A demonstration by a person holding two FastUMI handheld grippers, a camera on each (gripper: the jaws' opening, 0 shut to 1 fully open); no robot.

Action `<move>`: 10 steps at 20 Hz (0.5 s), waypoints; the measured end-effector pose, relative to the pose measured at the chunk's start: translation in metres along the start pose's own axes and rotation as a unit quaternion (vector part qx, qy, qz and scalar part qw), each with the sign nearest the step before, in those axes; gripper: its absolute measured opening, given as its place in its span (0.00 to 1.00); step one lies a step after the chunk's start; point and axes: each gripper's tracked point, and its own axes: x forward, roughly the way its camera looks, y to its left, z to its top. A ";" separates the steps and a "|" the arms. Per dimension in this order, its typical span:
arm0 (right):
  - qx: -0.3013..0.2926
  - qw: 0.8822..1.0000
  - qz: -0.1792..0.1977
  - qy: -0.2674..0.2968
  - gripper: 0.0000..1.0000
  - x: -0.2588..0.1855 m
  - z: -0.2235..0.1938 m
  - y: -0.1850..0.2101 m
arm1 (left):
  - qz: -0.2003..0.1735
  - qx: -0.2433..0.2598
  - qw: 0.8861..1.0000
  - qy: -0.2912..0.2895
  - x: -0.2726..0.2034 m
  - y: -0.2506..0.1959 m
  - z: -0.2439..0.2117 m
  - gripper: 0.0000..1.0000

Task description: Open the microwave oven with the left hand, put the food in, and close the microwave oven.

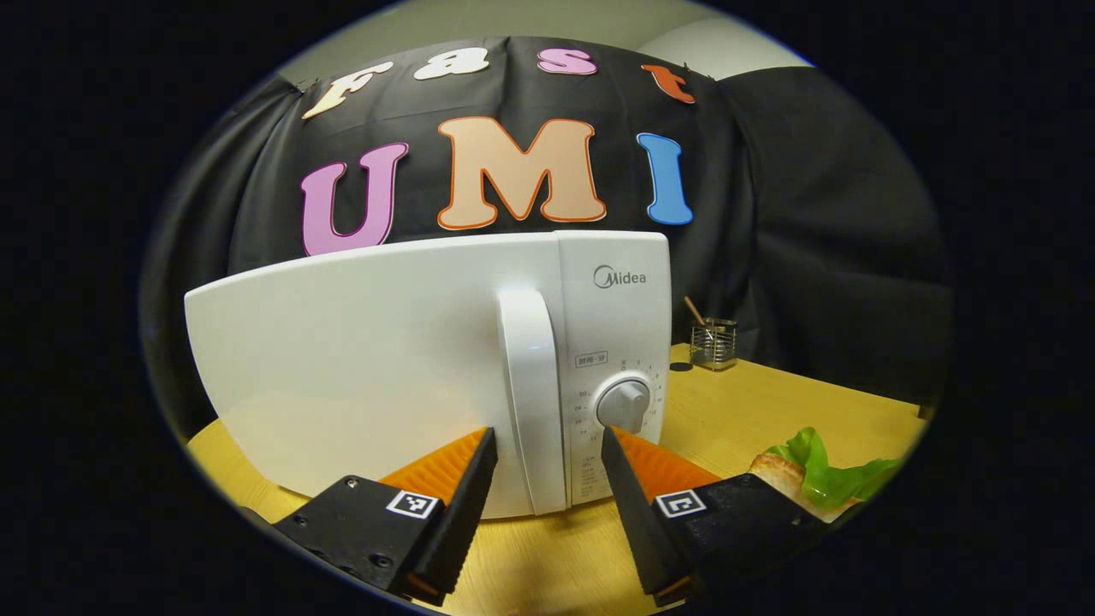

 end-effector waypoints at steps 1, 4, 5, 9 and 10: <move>0.001 1.000 0.001 0.001 0.94 0.000 0.000 0.001 | -0.006 -0.002 1.000 -0.002 0.001 -0.002 0.001 0.74; 0.004 1.000 0.010 0.003 0.94 0.000 -0.005 0.005 | -0.021 -0.003 1.000 -0.008 0.003 -0.008 0.005 0.62; 0.006 1.000 0.013 0.004 0.94 0.000 -0.007 0.007 | -0.022 -0.005 1.000 -0.009 0.003 -0.007 0.004 0.63; 0.021 0.999 0.027 0.017 0.95 0.004 -0.017 0.011 | -0.029 -0.005 1.000 -0.010 0.003 -0.007 0.003 0.63; 0.024 0.999 0.027 0.019 1.00 0.005 -0.017 0.011 | -0.016 0.003 1.000 -0.007 0.005 0.000 0.003 0.60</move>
